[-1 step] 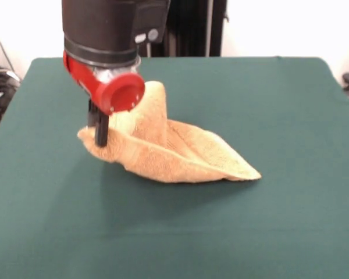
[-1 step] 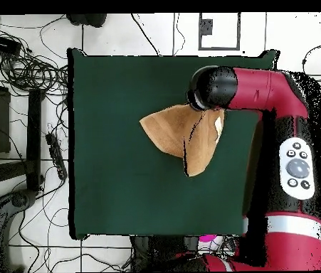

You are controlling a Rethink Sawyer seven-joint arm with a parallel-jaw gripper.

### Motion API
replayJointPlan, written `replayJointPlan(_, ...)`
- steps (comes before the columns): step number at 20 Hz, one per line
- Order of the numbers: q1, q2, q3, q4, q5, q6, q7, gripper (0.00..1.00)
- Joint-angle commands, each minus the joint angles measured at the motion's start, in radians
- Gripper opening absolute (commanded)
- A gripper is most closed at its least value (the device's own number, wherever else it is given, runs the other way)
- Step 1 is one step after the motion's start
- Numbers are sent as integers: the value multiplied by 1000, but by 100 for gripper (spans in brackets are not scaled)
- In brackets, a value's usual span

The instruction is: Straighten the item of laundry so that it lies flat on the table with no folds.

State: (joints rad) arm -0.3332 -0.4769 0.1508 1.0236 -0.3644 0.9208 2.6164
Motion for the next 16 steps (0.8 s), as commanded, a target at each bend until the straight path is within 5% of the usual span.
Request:
replayJointPlan(1,35,48,186,-144,-59,-38,-391,0)
replayJointPlan(3,35,46,204,-178,-73,-25,-471,0)
replayJointPlan(7,-49,123,438,-189,59,-15,-721,0)
replayJointPlan(16,-60,150,583,-71,174,-140,-690,0)
